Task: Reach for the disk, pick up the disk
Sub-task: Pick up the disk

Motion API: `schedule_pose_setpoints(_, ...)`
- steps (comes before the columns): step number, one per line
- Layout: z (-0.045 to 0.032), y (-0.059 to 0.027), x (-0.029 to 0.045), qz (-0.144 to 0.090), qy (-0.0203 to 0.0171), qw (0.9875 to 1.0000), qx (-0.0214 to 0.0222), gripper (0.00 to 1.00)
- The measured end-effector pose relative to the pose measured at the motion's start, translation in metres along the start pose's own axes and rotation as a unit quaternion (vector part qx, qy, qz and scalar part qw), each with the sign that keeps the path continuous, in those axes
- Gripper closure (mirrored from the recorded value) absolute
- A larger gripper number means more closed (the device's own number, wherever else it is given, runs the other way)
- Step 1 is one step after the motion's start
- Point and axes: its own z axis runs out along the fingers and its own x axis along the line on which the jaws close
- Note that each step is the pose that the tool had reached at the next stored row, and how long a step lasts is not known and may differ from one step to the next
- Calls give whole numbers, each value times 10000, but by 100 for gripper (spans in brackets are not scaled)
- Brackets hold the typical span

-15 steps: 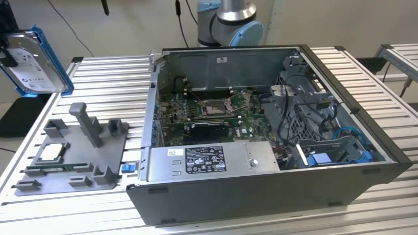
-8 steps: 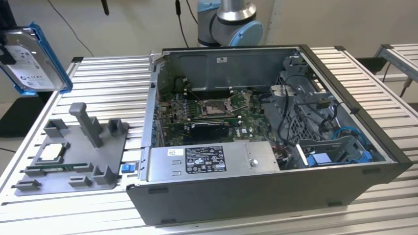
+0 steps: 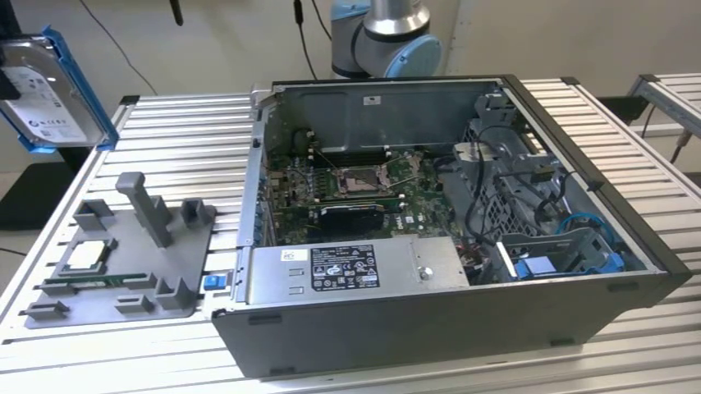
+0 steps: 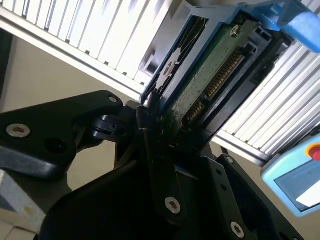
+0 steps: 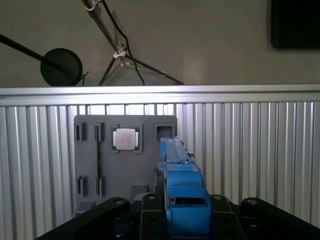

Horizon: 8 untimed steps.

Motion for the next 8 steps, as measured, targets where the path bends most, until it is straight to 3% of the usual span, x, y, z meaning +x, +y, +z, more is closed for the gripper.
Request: schedule_pose_setpoints(8, -148, 1, -9, 0, 0, 10000, 0, 100)
